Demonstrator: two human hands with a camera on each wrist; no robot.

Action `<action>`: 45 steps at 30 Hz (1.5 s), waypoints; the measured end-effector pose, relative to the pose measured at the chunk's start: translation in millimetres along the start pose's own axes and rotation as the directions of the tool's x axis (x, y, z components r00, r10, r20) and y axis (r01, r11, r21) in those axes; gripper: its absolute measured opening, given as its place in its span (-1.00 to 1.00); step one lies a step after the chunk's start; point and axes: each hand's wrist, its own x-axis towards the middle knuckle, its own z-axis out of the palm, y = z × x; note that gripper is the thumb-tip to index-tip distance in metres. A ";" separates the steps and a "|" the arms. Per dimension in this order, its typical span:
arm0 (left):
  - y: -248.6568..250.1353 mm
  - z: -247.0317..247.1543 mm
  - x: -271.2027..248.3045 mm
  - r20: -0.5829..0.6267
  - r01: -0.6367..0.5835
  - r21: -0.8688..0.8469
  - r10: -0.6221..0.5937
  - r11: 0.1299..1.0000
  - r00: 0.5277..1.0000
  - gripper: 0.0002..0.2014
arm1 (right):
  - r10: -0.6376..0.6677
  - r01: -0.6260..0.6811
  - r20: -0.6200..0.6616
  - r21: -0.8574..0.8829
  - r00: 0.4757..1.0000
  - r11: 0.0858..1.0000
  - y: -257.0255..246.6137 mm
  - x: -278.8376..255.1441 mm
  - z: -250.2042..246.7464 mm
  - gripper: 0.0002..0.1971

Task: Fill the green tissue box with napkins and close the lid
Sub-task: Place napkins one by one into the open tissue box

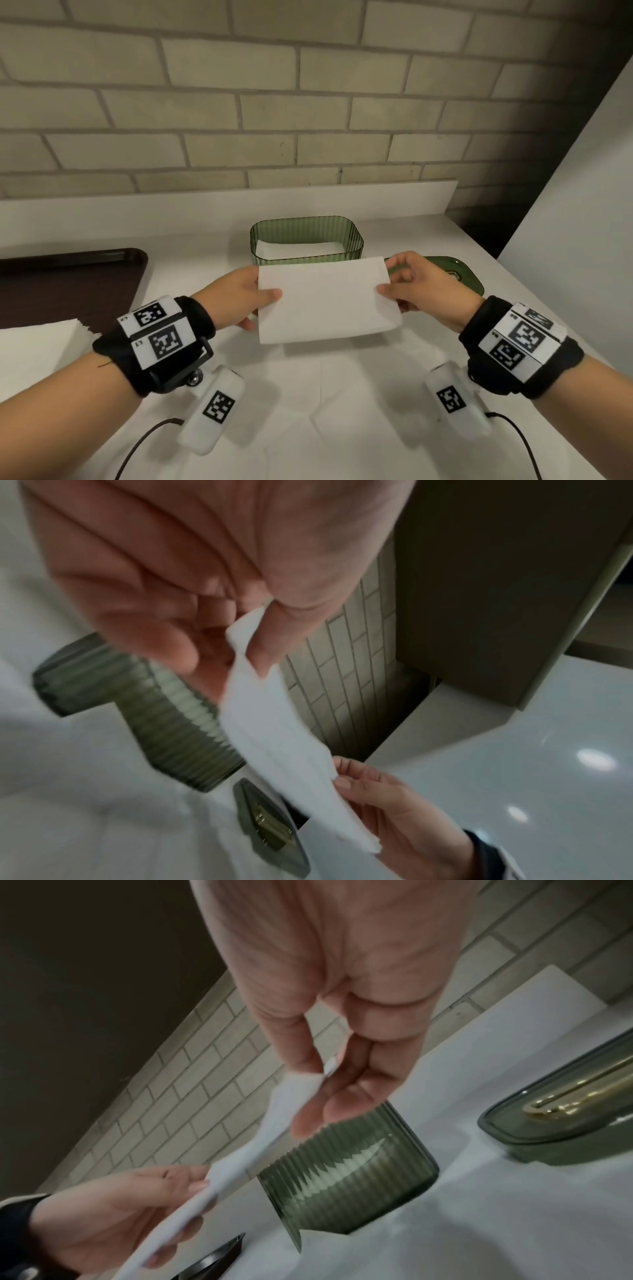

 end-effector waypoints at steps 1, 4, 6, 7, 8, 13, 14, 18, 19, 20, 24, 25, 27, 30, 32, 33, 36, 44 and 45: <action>3.2 -1.8 2.4 -0.042 -0.001 -0.045 0.000 0.999 0.999 -0.78 | -0.004 0.005 -0.054 0.023 0.999 1.000 -2.8 2.5 1.3 -0.64; 15.5 -8.8 12.4 -0.196 -0.067 -0.177 0.031 0.982 0.980 -0.92 | -0.048 0.067 -0.199 0.091 0.979 0.994 -13.7 15.0 3.6 -0.72; 22.4 -14.0 25.7 -0.295 -0.108 -0.191 0.049 0.976 0.954 -0.87 | -0.094 0.120 -0.236 0.096 0.967 0.988 -22.8 28.1 5.6 -0.81; 24.6 -16.5 34.2 -0.338 -0.119 -0.169 0.056 0.978 0.940 -0.86 | -0.119 0.146 -0.250 0.092 0.961 0.985 -26.6 36.3 7.1 -0.84; 27.3 -18.6 42.9 -0.375 -0.121 -0.133 0.064 0.984 0.925 -0.84 | -0.141 0.167 -0.268 0.078 0.953 0.983 -29.8 45.5 8.0 -0.88; 30.6 -20.1 79.9 -0.441 -0.018 0.027 0.028 0.999 0.897 -0.89 | -0.177 0.174 -0.308 -0.039 0.935 0.984 -39.3 85.2 11.9 -0.73; 29.8 -19.2 85.4 -0.443 -0.002 0.053 0.025 0.999 0.896 -0.84 | -0.158 0.144 -0.299 -0.069 0.941 0.987 -38.7 91.2 12.2 -0.71; 24.1 -17.5 95.6 -0.425 0.076 0.194 0.014 0.978 0.905 -0.75 | -0.099 0.057 -0.235 -0.181 0.967 0.982 -34.5 102.0 15.1 -0.63; 22.1 -17.3 95.4 -0.423 0.084 0.199 0.009 0.976 0.906 -0.75 | -0.102 0.056 -0.204 -0.223 0.974 0.973 -32.9 102.3 16.1 -0.61; 21.0 -17.5 95.0 -0.431 0.100 0.194 -0.007 0.976 0.902 -0.75 | -0.114 0.063 -0.172 -0.275 0.978 0.959 -31.8 102.3 16.9 -0.61; 17.7 -18.7 96.2 -0.454 0.124 0.203 -0.019 0.971 0.891 -0.80 | -0.190 0.132 -0.079 -0.469 0.979 0.873 -27.5 106.0 21.6 -0.64; 18.3 -19.0 96.6 -0.463 0.122 0.203 -0.014 0.971 0.886 -0.83 | -0.209 0.150 -0.065 -0.497 0.976 0.855 -27.5 107.2 22.5 -0.65; 17.5 -17.9 98.2 -0.493 0.103 0.222 0.021 0.970 0.870 -0.74 | -0.258 0.189 -0.056 -0.537 0.965 0.822 -27.7 107.4 23.5 -0.67; 16.6 -16.2 101.4 -0.511 0.105 0.264 0.047 0.959 0.858 -0.68 | -0.328 0.230 -0.072 -0.573 0.942 0.786 -30.9 107.0 23.0 -0.72; 15.8 -15.4 103.1 -0.524 0.107 0.278 0.057 0.955 0.850 -0.65 | -0.337 0.234 -0.081 -0.569 0.938 0.788 -31.7 107.8 22.1 -0.75; 15.5 -15.9 104.3 -0.537 0.114 0.293 0.065 0.949 0.841 -0.64 | -0.338 0.234 -0.084 -0.566 0.937 0.790 -31.9 108.7 21.5 -0.77; 14.6 -17.0 106.2 -0.554 0.164 0.311 0.039 0.936 0.832 -0.63 | -0.356 0.246 -0.078 -0.587 0.931 0.772 -35.9 106.7 19.9 -0.79; 23.8 -14.5 103.3 -0.407 0.275 0.581 -0.019 0.766 0.913 -0.75 | -0.259 0.268 0.130 -0.737 0.957 0.620 -36.5 103.1 24.5 -0.72; 26.3 -14.2 103.1 -0.399 0.289 0.609 -0.029 0.738 0.916 -0.76 | -0.258 0.272 0.138 -0.743 0.956 0.612 -37.5 102.7 24.0 -0.69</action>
